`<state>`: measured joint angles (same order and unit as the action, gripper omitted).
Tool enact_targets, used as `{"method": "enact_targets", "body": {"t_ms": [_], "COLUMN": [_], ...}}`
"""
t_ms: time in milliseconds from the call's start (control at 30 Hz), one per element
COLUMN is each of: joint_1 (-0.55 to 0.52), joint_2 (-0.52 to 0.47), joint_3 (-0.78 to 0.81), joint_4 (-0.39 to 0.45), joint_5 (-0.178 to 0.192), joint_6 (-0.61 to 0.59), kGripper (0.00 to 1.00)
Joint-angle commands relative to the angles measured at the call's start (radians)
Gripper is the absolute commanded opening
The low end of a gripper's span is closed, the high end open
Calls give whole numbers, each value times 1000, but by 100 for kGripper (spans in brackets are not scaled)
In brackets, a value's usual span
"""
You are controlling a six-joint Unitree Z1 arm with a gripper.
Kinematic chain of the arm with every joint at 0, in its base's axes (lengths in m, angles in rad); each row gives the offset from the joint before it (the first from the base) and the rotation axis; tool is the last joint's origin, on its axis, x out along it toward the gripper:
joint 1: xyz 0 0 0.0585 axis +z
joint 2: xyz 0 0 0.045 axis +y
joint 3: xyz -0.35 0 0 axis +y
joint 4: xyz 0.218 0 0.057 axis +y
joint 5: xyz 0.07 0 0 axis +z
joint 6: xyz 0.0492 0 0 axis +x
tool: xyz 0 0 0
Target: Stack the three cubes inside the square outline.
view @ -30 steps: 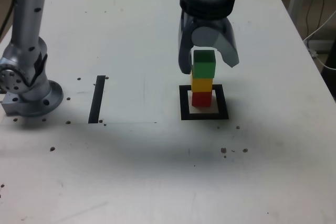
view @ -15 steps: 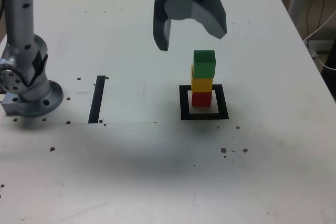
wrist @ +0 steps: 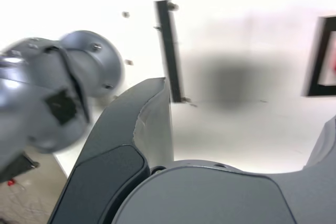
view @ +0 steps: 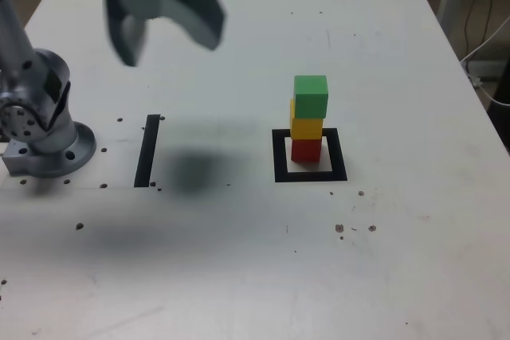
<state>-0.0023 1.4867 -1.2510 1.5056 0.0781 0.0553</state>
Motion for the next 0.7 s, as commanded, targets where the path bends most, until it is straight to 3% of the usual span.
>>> {"method": "enact_targets", "body": {"t_ms": [0,167,433,667], "joint_1": [1,1,0,-9], "joint_2": [-38,-98,-136,-139], "joint_3": [114,274,505,551], "joint_4": [-25,-126,-365,-396], "joint_5": [6,-2,-11,-68], "joint_6": [2,2,1,-30], "kGripper": [99,99,99,100]}}
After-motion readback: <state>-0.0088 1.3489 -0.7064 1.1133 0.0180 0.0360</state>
